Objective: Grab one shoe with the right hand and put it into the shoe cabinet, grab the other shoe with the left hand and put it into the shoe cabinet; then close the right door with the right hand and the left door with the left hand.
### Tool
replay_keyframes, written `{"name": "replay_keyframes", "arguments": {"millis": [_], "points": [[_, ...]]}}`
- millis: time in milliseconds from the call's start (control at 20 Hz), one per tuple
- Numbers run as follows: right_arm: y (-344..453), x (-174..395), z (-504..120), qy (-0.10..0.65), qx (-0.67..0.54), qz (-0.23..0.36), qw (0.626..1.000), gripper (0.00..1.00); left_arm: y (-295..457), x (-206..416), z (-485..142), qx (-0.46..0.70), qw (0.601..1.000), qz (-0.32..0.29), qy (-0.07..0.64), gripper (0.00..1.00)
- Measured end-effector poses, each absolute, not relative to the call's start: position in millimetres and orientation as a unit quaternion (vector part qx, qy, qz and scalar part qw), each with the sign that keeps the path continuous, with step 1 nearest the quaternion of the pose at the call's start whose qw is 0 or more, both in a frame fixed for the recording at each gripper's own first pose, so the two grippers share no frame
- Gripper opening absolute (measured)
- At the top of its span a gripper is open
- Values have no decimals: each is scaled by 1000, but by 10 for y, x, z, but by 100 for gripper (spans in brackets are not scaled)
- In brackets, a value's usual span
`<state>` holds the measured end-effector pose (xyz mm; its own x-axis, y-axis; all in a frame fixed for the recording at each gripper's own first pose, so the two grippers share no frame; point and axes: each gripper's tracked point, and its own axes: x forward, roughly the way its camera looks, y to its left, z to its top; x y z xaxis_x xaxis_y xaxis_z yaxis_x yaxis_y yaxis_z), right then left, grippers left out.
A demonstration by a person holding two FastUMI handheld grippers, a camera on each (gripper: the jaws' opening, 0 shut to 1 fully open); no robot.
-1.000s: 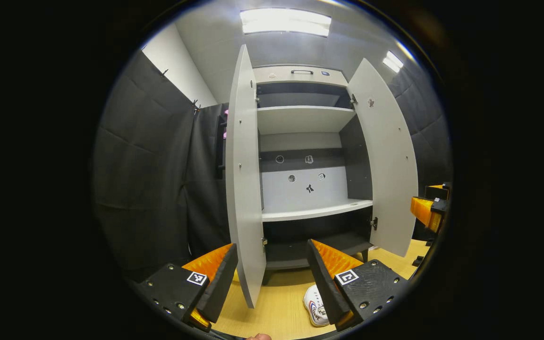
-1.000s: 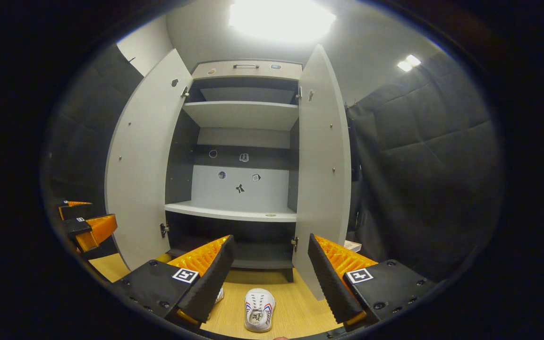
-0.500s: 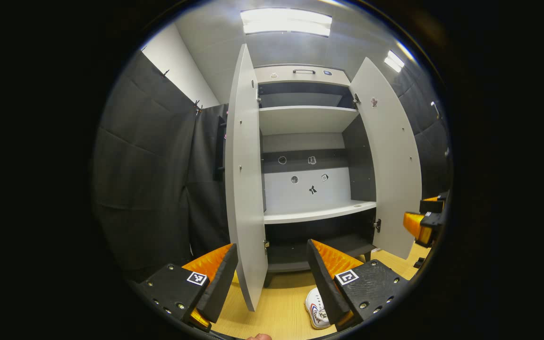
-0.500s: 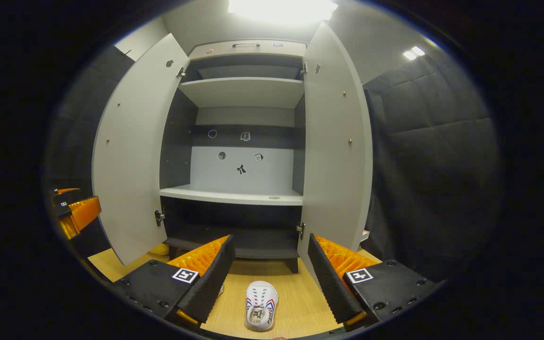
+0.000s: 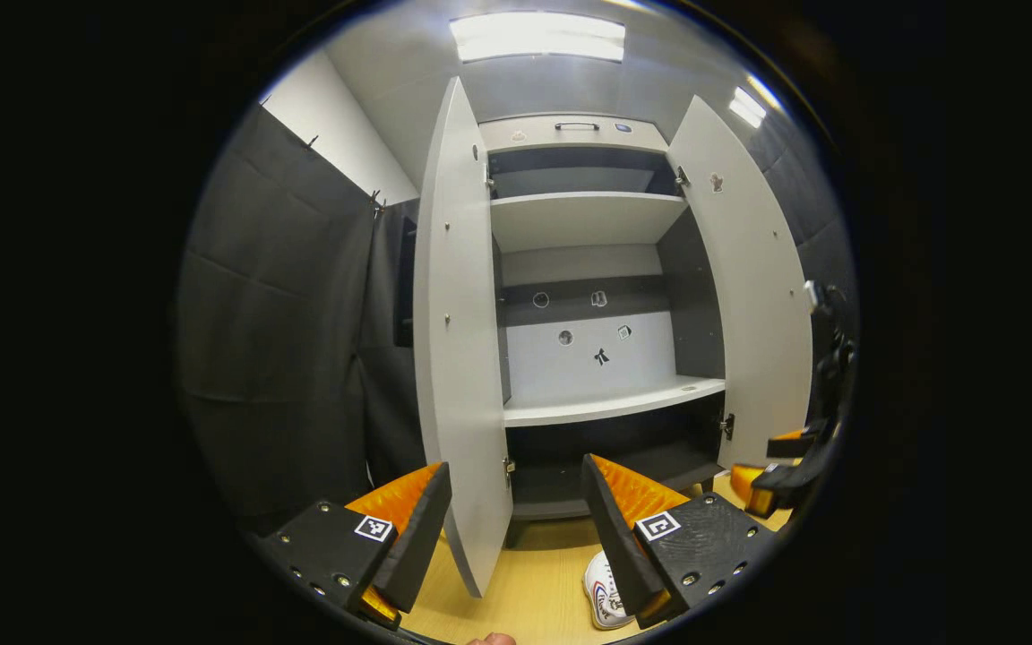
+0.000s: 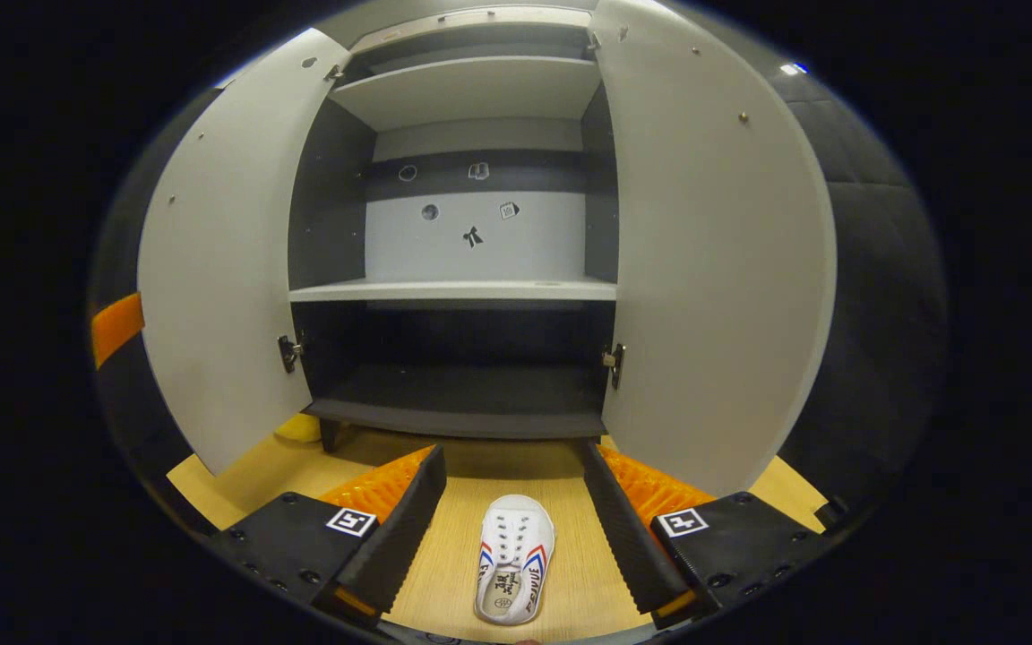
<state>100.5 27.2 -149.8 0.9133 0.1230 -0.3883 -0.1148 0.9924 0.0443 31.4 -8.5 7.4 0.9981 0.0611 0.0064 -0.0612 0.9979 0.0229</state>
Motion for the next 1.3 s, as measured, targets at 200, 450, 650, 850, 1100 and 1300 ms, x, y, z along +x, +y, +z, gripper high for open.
{"name": "replay_keyframes", "arguments": {"millis": [200,450,650,850,1100,1300], "points": [[345,1092,-1952,254,10,78,964,98,-187,402,42,17,999,29,3,79],[472,1127,-2389,315,27,105,943,98,-253,495,1,20,999,33,12,79],[510,1124,-2706,358,45,113,926,97,-278,548,-50,25,999,37,22,79],[567,1078,-2935,389,40,129,911,95,-301,594,-129,28,998,38,36,79],[696,980,-3205,429,26,159,889,96,-347,636,-190,34,998,34,44,79],[753,985,-3313,441,24,159,883,94,-350,665,-241,32,998,31,49,79]]}}
